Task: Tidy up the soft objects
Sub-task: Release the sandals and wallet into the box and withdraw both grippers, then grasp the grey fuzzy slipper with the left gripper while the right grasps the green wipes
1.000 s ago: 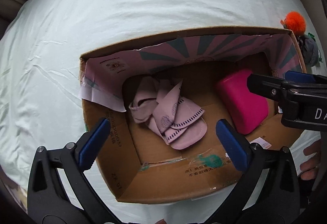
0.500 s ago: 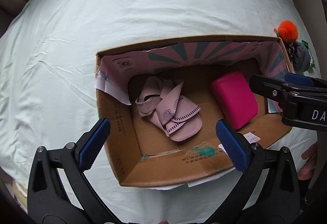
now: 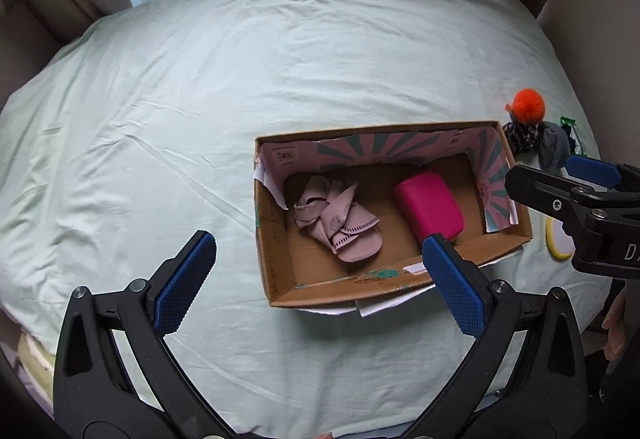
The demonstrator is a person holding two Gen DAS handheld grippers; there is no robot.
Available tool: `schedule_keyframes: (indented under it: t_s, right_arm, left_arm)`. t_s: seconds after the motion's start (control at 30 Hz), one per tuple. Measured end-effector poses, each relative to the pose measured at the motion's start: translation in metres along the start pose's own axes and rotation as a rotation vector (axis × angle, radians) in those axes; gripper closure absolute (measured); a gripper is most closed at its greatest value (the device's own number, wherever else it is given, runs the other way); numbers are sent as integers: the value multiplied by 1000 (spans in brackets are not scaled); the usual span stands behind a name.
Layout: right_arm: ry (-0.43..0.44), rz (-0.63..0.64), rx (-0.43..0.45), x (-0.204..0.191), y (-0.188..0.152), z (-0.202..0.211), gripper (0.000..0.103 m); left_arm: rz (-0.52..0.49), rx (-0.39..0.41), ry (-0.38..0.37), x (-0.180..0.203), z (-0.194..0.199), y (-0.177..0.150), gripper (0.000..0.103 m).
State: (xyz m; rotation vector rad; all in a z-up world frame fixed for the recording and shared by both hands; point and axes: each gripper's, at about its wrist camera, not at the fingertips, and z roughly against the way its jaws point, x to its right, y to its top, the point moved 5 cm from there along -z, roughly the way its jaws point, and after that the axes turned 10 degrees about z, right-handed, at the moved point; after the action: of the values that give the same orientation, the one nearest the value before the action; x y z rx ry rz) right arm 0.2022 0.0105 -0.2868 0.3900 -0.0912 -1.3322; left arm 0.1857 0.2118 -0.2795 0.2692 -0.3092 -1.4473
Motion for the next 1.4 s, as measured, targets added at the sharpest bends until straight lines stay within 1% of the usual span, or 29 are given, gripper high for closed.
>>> schedule_keyframes:
  t_s: [0.27,0.37,0.57,0.73,0.93,1.07,1.2,1.4]
  right_arm:
    - [-30,14,131,-10,-5,79,0]
    - [-61,35,180,-10,-11,106,0]
    - [-112,50,282,-5,-28,153,0]
    - [-168,21,329,13,-51,180,0]
    - [-213,-27,382,45,-78,202,0]
    - [-228,-60,417,78,-91,219,0]
    - [-227,-87,432,124,-101,234,0]
    - [-244,-114,436,195,-109,246,0]
  left_arm:
    - [64,118,-22,-8,77,-4,0]
    - [92,163,-20,-12,103,-8,0]
    - [127,241,-34,-16,146,-16,0]
    - [108,290,-52,-2,171,-24,0]
    - [83,305,-75,36,180,-30,0]
    - [65,318,-78,70,186,-31,0]
    - [81,326,-101,112,190,-31,0]
    - [66,306,-121,186,177,-29,0]
